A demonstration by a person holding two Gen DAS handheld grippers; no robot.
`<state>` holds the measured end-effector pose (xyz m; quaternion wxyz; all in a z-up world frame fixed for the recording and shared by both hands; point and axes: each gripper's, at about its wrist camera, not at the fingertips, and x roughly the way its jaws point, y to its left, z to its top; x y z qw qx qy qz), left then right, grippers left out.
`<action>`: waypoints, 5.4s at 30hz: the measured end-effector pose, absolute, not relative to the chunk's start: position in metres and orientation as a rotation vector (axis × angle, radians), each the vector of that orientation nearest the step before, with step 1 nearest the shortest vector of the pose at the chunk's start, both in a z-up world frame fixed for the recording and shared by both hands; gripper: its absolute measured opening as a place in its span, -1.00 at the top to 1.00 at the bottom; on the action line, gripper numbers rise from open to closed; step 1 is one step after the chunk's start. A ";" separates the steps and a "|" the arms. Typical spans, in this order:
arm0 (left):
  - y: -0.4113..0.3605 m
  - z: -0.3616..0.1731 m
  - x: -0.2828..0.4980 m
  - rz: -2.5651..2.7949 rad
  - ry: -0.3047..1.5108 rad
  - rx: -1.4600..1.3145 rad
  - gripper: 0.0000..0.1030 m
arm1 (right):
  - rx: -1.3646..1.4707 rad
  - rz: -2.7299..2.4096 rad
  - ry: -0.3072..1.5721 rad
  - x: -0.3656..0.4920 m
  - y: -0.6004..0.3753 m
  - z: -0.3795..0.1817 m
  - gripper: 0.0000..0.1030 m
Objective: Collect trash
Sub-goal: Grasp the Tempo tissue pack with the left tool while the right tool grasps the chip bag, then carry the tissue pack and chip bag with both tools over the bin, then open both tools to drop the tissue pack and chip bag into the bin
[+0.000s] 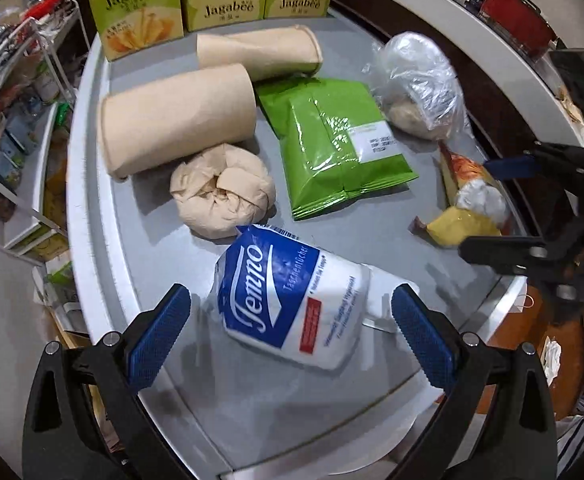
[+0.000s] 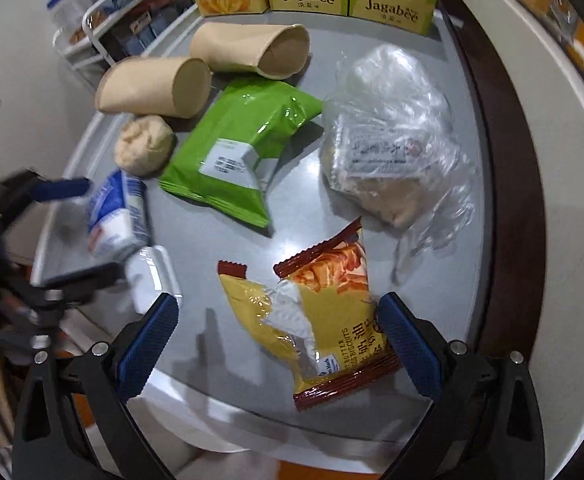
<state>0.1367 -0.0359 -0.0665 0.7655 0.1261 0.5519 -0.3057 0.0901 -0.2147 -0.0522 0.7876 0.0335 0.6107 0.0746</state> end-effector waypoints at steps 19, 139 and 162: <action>-0.043 -0.070 0.142 -0.576 1.173 0.310 -0.96 | 0.097 0.150 1.352 0.089 -0.209 -0.071 -0.91; 0.007 -0.079 -0.060 -0.426 1.206 0.211 -0.12 | 0.019 0.296 1.346 -0.105 -0.144 -0.094 0.13; -0.004 -0.138 -0.053 -0.460 1.335 0.303 -0.12 | 0.024 0.266 1.463 -0.078 -0.124 -0.152 0.13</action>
